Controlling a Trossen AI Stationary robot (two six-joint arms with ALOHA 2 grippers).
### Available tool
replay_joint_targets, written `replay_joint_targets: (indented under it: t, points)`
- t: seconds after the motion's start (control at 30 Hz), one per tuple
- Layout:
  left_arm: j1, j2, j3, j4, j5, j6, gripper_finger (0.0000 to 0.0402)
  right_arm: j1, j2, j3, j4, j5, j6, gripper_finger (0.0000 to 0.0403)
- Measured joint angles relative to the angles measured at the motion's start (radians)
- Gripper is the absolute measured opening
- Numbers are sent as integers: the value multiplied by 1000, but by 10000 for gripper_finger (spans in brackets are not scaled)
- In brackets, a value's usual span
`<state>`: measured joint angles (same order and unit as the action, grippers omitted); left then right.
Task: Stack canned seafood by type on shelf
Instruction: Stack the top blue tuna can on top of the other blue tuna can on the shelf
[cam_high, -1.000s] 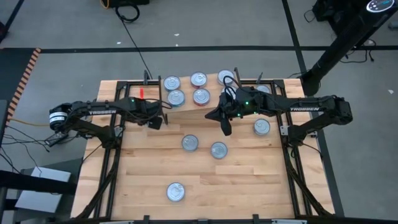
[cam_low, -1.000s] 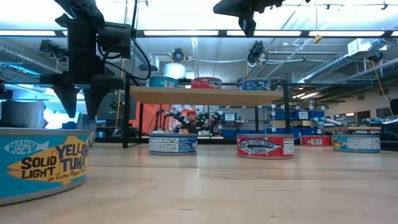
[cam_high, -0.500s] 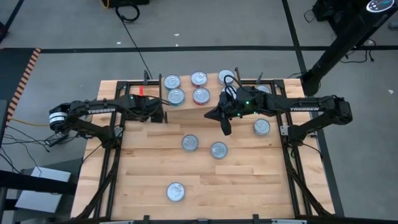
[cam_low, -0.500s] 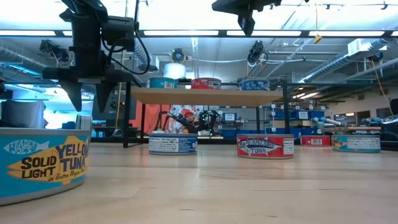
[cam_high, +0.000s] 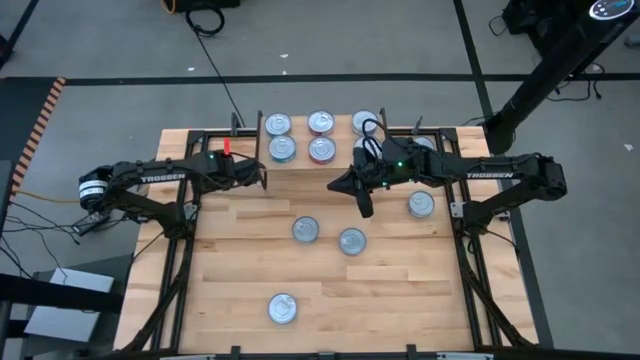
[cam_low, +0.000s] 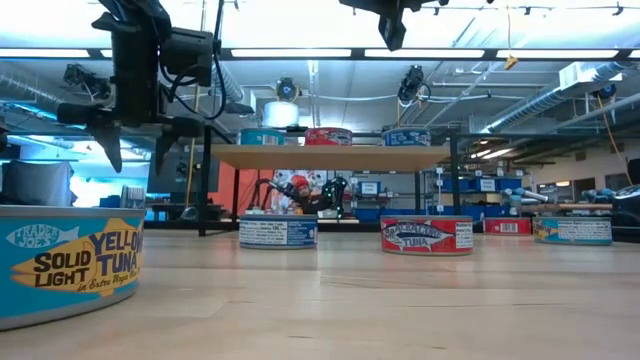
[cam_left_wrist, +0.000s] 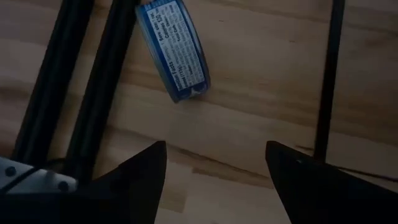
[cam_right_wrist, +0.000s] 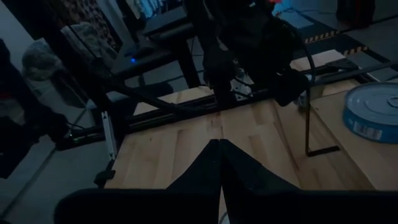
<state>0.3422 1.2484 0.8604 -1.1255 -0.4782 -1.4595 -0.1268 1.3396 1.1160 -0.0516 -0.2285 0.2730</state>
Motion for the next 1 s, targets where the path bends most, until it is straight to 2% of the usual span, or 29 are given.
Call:
replay_joint_targets:
  t: [0.27, 0.5, 0.63, 1.0]
  points:
    - [-59, -8, 41, 9, 11, -38, 278, 0, 0, 0, 3, -25, 16, 17]
    - [-94, -8, 131, -121, -52, -93, 278, -7, 0, 0, 2, -29, 15, 19]
    - [-81, -8, 139, -201, -79, -147, 278, -16, 0, 0, 2, -41, 14, 19]
    - [-66, -7, 84, -99, -22, -207, 278, -54, 0, 0, 2, -120, -6, 20]
